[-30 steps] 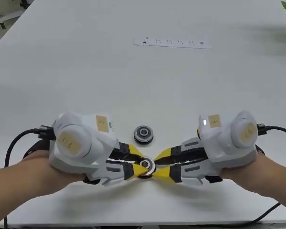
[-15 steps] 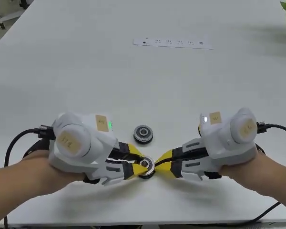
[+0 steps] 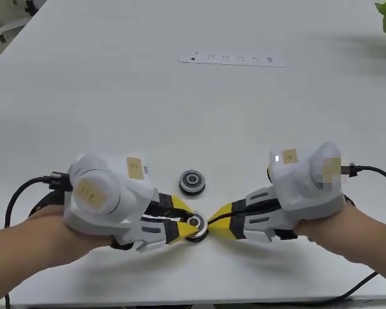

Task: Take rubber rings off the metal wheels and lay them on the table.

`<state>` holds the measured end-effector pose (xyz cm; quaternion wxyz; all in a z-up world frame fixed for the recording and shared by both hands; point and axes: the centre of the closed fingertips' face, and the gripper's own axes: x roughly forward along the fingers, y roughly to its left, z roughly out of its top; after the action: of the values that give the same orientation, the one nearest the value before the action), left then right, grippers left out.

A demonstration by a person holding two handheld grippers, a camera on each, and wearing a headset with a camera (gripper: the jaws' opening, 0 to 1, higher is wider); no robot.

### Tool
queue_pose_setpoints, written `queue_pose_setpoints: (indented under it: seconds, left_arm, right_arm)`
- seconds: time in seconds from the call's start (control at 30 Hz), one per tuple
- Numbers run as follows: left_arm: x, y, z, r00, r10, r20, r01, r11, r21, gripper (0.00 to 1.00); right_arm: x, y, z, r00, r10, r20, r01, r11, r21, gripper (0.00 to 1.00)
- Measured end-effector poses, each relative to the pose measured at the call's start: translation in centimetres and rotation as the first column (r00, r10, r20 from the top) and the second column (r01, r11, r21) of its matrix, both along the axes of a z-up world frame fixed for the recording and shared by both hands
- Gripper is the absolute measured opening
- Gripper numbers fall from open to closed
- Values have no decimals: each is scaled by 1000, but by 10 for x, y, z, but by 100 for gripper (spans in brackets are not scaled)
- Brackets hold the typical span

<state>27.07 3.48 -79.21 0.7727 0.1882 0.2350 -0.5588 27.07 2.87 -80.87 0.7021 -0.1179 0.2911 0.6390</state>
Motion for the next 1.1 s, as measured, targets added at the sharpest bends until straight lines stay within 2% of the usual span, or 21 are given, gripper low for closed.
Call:
queue_pose_setpoints:
  seconds: [0.73,0.83,1.1]
  left_arm:
    - [1,0,-2,1000,-1,6,1,1000,-5,12]
    - [1,0,-2,1000,-5,16,5,1000,1,12]
    - [0,-2,-2,1000,-8,14,8,1000,1,12]
  right_arm:
    - [1,-3,2,991,-64,-115,68,997,36,0]
    - [1,-3,3,991,-64,-121,68,997,29,0]
    - [0,-6,4,986,-79,-146,82,996,19,0]
